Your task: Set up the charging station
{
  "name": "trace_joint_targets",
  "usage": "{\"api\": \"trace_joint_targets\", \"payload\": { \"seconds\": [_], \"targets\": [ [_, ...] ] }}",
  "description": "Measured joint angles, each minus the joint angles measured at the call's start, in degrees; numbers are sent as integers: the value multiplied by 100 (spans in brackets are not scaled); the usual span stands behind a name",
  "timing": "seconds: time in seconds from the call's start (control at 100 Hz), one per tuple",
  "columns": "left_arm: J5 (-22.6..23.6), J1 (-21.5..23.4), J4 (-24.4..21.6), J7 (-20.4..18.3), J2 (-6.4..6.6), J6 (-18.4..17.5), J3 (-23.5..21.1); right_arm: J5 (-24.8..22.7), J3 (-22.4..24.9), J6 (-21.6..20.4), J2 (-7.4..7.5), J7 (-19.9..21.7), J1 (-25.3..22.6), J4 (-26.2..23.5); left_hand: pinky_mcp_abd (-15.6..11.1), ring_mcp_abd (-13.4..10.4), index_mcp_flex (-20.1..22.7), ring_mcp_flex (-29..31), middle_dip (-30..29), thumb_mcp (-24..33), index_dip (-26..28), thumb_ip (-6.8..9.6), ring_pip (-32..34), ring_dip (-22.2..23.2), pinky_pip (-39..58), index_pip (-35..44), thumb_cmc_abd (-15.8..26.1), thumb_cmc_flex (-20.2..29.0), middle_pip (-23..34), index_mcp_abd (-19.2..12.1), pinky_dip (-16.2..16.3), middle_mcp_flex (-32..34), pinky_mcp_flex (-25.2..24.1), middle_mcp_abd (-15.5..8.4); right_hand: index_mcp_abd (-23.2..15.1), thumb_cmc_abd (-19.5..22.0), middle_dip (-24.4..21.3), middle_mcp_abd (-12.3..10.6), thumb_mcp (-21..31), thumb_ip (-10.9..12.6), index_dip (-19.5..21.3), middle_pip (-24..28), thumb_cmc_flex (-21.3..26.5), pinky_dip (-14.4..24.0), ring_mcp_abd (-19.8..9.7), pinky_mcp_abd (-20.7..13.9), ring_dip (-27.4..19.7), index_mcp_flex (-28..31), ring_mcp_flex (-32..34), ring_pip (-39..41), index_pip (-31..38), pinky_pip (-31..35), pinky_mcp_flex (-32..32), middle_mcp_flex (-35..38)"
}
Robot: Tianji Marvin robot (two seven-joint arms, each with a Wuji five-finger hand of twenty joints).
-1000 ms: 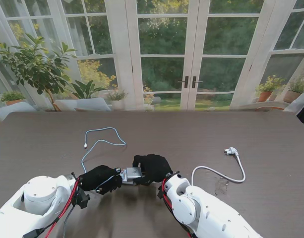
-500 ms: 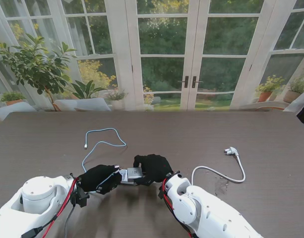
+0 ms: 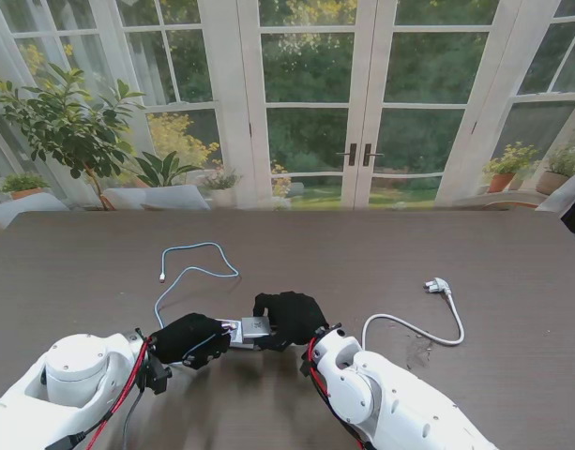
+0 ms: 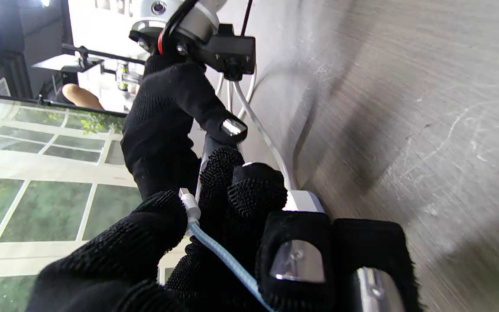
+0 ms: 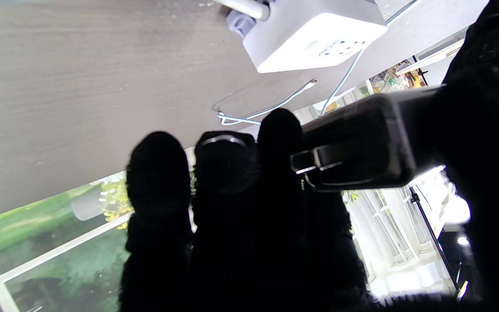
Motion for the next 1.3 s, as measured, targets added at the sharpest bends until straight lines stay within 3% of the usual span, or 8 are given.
{"api": "trace_joint_targets", "payload": {
  "seconds": [0.17,0.58,1.3],
  "targets": [
    [213,123,-250,482,-26,240,-65,-19,-4,-39,2,-15,-1,8,143,105,125,5,-10,121,-55,0,59,64,13,108,-175,4,327,45,179,50,1,51,0,0,0,0,0,0,0,0,0,0,0,0,0,0,0,0,0,-1,0,0],
    [342,39,-267,445,-22,407,36,-167,-67,-39,-6,-260,6,37,264,198,307,7,-250,316,-63,1,124,135,23,134,-359,-4,756,98,306,61,1,102,0,0,0,0,0,0,0,0,0,0,0,0,0,0,0,0,0,-1,0,0],
    [401,-146,-207,415,-19,644,219,-314,-158,-39,-45,-501,82,154,348,263,377,7,-399,388,-63,2,178,139,28,134,-424,-2,922,148,372,61,1,147,0,0,0,0,0,0,0,0,0,0,0,0,0,0,0,1,0,-1,5,0]
  ]
}}
